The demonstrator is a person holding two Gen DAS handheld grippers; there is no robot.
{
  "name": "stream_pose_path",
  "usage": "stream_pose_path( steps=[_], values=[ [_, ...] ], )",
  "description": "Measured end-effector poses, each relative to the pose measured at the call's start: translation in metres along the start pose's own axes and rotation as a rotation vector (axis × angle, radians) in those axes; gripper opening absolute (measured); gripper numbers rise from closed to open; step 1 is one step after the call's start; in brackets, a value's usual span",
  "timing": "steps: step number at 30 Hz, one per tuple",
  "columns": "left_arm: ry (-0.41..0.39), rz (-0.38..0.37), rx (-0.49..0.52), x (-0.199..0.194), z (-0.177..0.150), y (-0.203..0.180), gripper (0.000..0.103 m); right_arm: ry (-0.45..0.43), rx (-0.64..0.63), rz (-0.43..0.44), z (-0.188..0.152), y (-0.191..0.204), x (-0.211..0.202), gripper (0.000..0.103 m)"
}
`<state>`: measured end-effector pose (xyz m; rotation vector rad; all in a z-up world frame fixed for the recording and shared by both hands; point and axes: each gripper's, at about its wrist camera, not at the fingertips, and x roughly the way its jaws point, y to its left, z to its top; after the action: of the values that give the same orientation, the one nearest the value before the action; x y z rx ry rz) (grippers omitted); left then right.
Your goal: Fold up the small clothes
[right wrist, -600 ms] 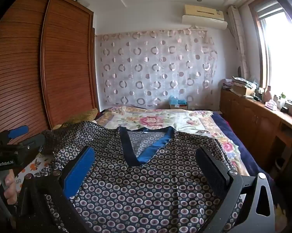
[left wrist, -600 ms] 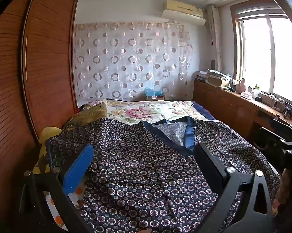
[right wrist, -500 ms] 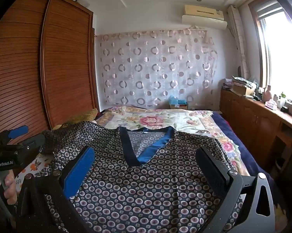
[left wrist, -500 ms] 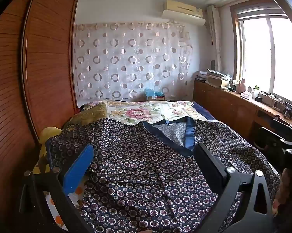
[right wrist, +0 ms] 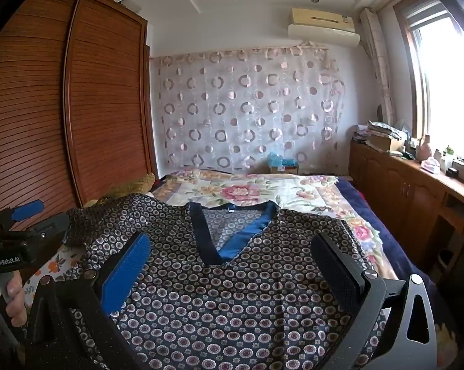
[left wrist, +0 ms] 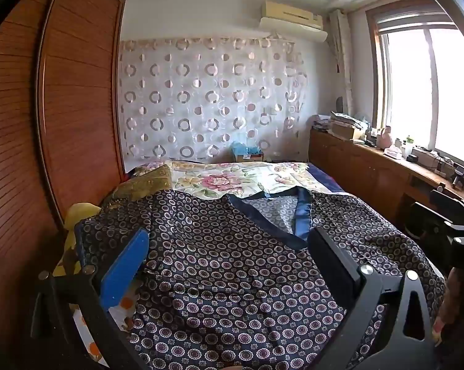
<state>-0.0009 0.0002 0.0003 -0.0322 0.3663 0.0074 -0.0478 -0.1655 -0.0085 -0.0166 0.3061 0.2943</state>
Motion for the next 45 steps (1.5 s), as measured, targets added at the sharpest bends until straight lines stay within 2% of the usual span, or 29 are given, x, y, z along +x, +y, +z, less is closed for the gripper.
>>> stream_pose_path(
  steps=[45],
  values=[
    [-0.009,0.007,0.004,-0.006,0.011,0.003,0.103,-0.002,0.003,0.005,0.001,-0.001,-0.001,0.103]
  ],
)
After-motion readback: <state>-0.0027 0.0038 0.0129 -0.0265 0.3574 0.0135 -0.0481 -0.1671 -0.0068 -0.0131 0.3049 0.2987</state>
